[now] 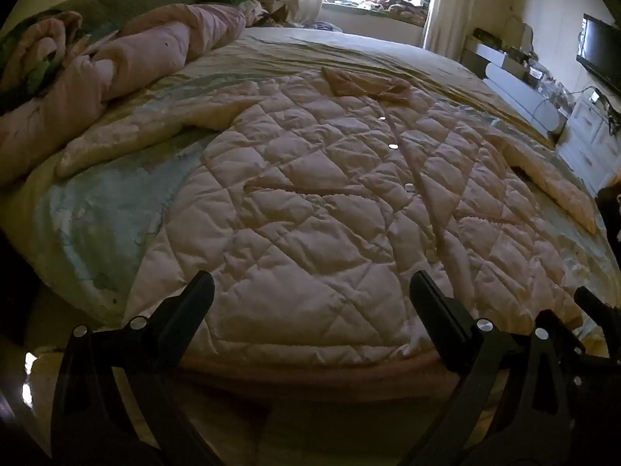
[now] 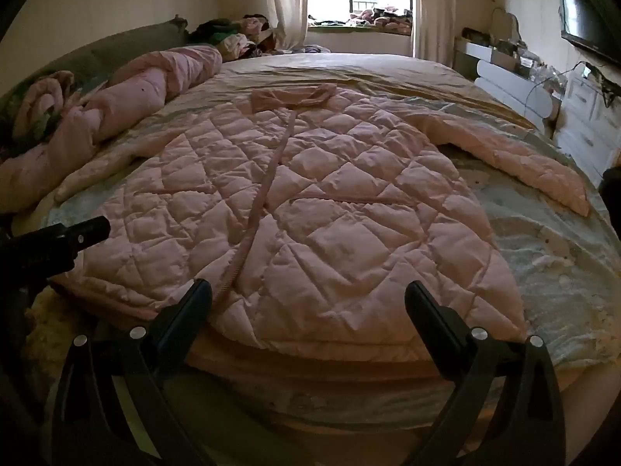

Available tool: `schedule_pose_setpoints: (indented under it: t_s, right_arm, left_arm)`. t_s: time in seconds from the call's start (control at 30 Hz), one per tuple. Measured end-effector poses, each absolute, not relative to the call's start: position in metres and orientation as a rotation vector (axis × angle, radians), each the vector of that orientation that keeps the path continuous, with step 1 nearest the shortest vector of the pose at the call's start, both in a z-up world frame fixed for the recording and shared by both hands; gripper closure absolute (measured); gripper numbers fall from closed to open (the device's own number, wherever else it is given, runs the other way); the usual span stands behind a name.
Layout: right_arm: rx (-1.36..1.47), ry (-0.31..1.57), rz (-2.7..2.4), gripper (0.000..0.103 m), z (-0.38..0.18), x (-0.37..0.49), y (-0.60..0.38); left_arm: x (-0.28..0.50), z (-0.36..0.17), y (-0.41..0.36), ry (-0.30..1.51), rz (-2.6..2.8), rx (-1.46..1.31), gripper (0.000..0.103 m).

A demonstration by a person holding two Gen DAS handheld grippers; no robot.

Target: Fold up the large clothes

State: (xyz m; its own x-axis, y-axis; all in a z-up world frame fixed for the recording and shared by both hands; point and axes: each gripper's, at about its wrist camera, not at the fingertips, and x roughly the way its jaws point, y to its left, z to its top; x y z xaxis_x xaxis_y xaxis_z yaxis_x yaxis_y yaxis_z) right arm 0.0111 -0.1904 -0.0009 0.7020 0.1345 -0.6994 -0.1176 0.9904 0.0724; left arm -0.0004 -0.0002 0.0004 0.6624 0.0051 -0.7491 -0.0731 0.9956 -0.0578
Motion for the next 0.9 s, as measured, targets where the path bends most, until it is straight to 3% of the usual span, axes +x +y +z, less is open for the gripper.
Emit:
schedule_pose_setpoints:
  t_s: [0.9]
  right_arm:
    - [0.004, 0.775, 0.145, 0.004, 0.0014, 0.0116, -0.184]
  left_arm:
    - [0.0041, 0.001, -0.0038, 0.847, 0.035, -0.092, 0.009]
